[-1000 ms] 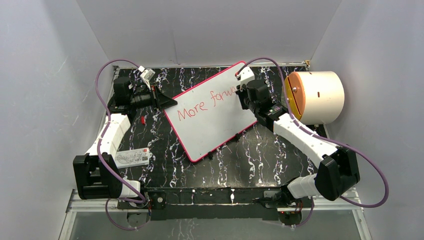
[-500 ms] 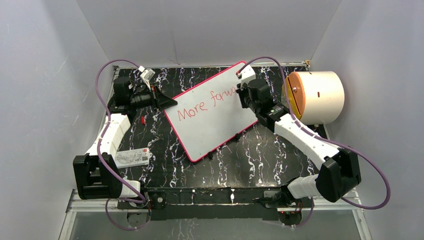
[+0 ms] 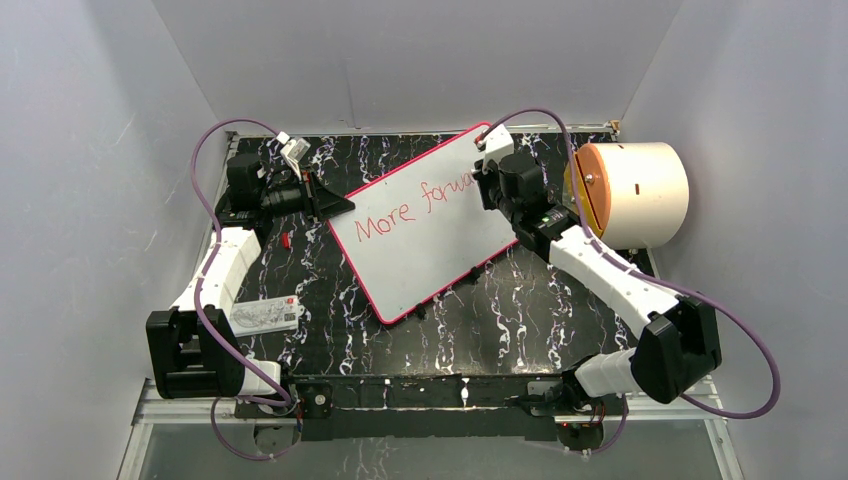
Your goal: Write a sentence on the whiteboard
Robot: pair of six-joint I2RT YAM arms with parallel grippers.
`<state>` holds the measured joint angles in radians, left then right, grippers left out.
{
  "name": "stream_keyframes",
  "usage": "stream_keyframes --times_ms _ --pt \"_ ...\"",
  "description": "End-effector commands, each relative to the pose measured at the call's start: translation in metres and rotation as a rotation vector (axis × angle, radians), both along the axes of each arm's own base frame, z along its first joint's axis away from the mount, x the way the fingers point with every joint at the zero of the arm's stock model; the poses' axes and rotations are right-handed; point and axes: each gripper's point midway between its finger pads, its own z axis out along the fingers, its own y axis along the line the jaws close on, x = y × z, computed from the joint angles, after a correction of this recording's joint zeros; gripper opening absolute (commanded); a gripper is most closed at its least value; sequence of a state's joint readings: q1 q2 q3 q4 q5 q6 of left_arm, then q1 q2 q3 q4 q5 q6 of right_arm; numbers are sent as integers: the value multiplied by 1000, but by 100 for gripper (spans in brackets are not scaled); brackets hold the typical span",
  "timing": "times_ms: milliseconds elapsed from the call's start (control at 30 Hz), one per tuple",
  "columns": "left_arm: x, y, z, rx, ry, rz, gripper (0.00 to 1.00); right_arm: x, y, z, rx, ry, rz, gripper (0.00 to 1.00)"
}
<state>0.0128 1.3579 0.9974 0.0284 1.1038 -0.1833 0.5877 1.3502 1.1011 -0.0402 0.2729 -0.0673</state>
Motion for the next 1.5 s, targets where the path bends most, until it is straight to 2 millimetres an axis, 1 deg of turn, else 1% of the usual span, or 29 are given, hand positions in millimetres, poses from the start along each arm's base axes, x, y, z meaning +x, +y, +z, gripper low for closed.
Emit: stream_keyframes --times_ms 0,300,467,667,933,1133,1300,1467 --pt "-11 -5 -46 62 141 3 0 14 6 32 62 -83 -1 0" --pt "-10 -4 -46 63 138 4 0 14 8 8 41 -19 19 0" --pt "-10 -4 -46 62 139 2 0 6 2 -8 17 30 11 0" --pt "-10 -5 -46 62 138 2 0 -2 -4 -18 -1 63 3 0" --pt "-11 -5 -46 62 139 2 0 -10 -9 -28 -3 85 -9 0" --pt "-10 -5 -45 62 138 2 0 -11 -10 -30 -3 89 -9 0" --pt "-11 -5 -46 62 139 1 0 -7 -7 -23 11 64 -2 0" --pt "-11 -5 -45 61 137 0 0 -1 -3 -11 29 31 4 0"
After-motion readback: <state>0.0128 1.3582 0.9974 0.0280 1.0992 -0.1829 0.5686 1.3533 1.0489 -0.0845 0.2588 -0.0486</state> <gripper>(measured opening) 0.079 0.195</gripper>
